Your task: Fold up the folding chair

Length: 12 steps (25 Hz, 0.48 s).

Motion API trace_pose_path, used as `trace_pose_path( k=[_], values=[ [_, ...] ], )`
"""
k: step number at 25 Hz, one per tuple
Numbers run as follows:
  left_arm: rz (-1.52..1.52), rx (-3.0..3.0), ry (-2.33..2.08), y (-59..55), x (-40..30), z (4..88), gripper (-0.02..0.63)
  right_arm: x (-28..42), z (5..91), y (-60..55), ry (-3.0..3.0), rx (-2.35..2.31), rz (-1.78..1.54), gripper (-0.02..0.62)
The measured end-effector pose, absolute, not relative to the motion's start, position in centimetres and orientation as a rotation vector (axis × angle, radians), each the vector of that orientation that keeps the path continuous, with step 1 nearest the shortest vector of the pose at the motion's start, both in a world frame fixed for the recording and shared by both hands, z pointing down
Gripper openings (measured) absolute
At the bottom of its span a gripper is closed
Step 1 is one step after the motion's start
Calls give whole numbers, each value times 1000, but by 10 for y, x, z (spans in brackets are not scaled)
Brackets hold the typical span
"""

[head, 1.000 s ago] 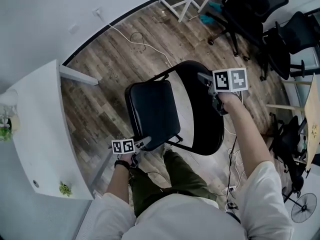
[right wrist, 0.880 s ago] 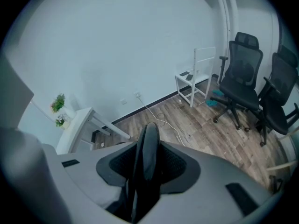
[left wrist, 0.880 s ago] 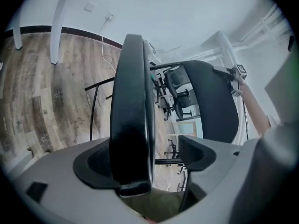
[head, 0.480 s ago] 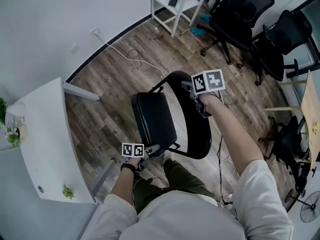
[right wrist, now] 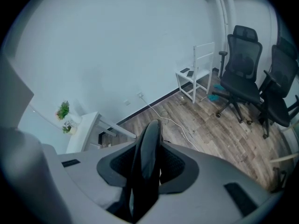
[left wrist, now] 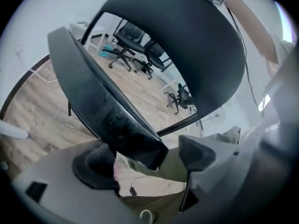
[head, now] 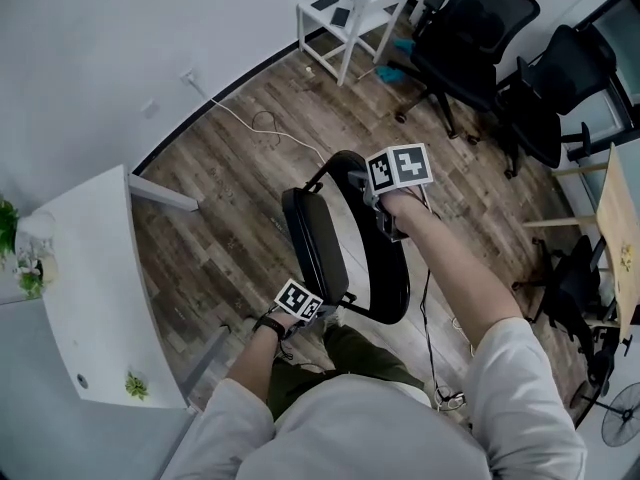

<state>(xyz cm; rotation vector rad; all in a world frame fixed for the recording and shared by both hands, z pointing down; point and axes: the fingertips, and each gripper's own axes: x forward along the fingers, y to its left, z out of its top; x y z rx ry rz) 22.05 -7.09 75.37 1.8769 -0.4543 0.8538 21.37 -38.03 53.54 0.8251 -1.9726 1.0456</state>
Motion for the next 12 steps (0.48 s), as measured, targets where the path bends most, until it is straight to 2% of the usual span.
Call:
trace_pose_path(
  k=[12],
  values=[
    [1459, 2101, -108, -68, 252, 744, 410, 188, 524, -366, -1961, 784, 1126, 127]
  ],
)
